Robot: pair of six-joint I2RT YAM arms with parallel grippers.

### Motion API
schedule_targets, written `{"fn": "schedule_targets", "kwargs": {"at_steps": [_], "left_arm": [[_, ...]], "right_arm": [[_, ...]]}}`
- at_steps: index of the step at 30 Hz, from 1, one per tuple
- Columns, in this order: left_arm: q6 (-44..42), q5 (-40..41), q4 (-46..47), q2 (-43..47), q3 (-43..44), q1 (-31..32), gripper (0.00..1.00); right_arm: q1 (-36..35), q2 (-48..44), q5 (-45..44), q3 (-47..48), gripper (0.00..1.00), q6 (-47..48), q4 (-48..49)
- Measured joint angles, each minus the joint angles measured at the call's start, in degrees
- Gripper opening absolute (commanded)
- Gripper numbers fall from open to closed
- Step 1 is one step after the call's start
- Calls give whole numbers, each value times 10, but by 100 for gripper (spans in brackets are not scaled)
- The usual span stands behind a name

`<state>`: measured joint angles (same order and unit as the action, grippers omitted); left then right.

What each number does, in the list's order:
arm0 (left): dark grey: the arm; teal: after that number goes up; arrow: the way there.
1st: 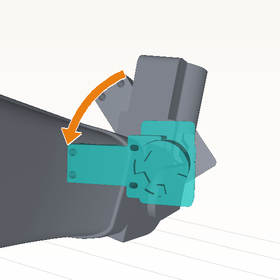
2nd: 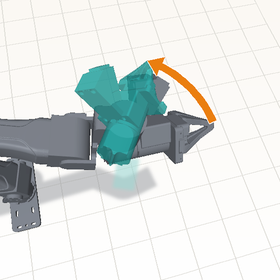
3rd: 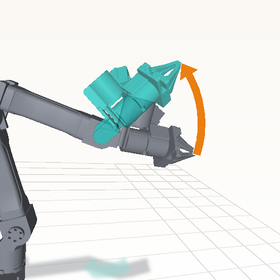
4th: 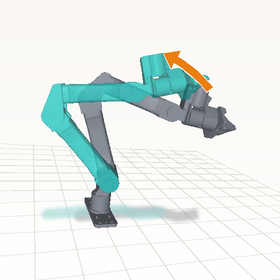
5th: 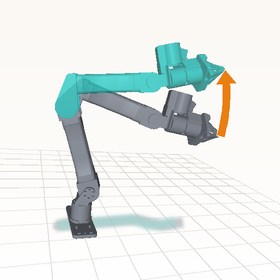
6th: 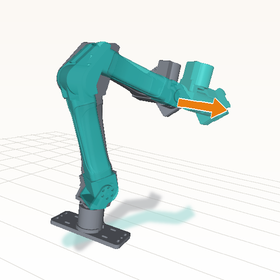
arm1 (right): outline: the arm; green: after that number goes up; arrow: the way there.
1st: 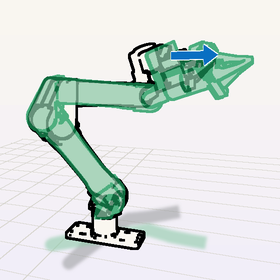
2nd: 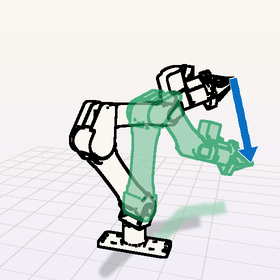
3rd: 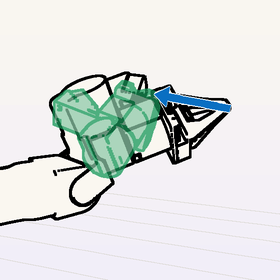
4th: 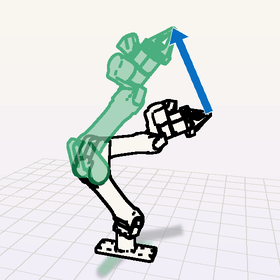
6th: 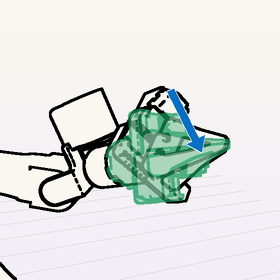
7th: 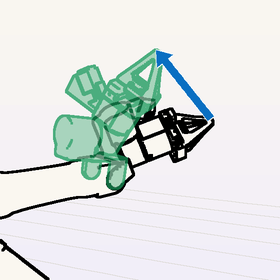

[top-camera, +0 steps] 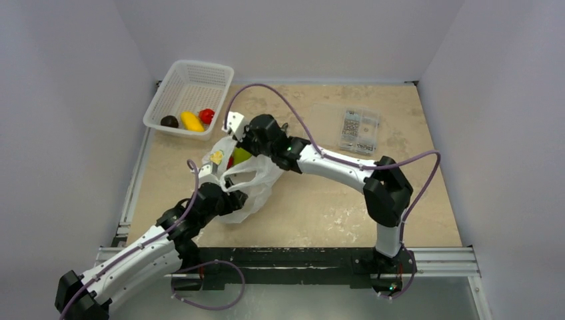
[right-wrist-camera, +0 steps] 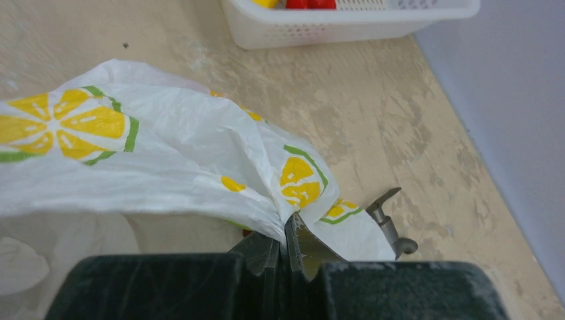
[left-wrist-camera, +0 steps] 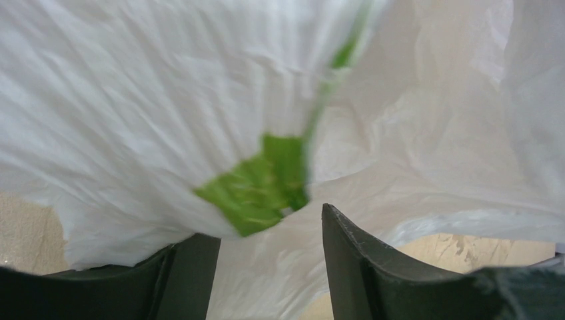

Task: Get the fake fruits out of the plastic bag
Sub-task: Adjust the plastic bag at the center of the board, then take out the fake fruit from the plastic bag.

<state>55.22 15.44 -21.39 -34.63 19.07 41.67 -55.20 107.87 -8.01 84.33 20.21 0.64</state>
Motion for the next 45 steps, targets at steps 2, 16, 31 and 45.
{"fn": "schedule_targets", "kwargs": {"at_steps": [2,16,31,45], "left_arm": [[-14,0,-10,-7,24,0,58],[-92,43,-4,-141,168,0,57],[-101,-10,105,-210,167,0,34],[-79,79,231,-386,150,0,57]], "right_arm": [[29,-4,70,57,0,-24,-60],[89,-2,282,75,0,-137,-184],[87,-2,314,50,0,-248,-157],[101,-2,330,61,0,-273,-153]]}}
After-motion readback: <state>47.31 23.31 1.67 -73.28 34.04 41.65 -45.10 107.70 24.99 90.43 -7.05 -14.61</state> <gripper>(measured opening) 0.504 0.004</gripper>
